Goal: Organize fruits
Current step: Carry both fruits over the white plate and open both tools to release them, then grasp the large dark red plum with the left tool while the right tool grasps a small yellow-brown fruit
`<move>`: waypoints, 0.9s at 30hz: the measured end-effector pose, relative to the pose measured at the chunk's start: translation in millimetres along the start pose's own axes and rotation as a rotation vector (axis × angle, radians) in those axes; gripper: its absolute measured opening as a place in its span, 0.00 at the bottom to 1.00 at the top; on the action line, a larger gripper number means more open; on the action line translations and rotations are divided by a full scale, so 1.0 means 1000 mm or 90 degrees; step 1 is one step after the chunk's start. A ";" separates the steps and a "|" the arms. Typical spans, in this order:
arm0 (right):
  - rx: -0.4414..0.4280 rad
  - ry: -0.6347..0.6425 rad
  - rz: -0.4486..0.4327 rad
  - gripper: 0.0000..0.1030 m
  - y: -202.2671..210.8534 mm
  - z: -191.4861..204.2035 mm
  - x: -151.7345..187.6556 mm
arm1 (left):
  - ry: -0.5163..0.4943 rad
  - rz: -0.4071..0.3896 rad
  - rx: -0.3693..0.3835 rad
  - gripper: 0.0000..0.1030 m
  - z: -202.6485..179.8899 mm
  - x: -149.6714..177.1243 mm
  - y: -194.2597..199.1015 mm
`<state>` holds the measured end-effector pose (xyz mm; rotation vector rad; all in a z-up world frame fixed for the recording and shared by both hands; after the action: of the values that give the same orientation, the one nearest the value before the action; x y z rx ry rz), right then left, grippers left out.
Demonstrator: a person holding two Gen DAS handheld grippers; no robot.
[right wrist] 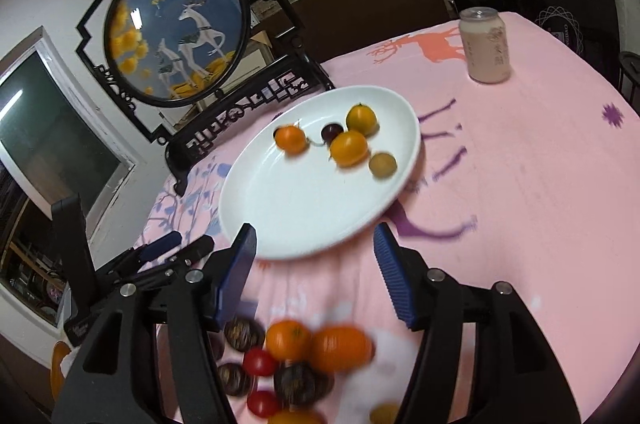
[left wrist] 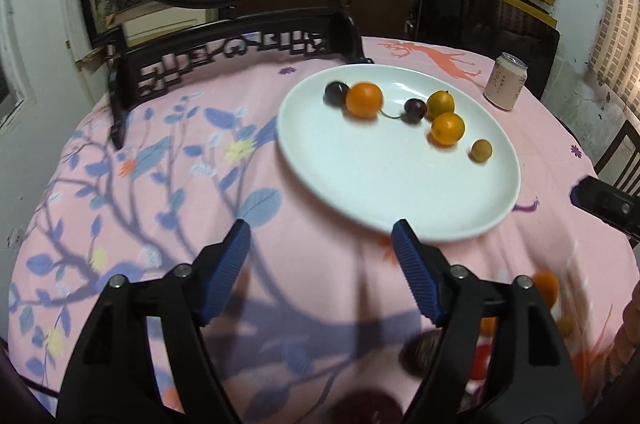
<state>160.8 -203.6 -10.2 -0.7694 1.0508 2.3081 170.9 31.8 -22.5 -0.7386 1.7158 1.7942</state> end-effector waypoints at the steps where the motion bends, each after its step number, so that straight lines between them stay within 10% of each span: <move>1: -0.002 0.001 -0.002 0.62 0.006 0.000 0.006 | -0.001 -0.003 -0.001 0.77 0.002 0.004 0.004; 21: 0.080 0.027 -0.024 0.73 0.061 -0.014 0.078 | -0.123 0.050 0.020 0.80 -0.016 0.093 0.032; 27: 0.094 0.031 -0.005 0.73 0.056 -0.016 0.082 | -0.114 0.065 0.048 0.53 -0.016 0.093 0.027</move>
<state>71.2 -233.2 -44.3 -0.7730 1.2216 2.1870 87.2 15.7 -70.7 -0.4518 1.7175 1.7941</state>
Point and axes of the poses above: each gripper's, at about its wrist camera, not at the fingertips, and y roughly against the way its jaws point, z to its left, x to its underside, the point moved 3 cm from there along -y, roughly the way its jaws point, and after that the axes turned 5 degrees about -x, right-handed, at the moved point
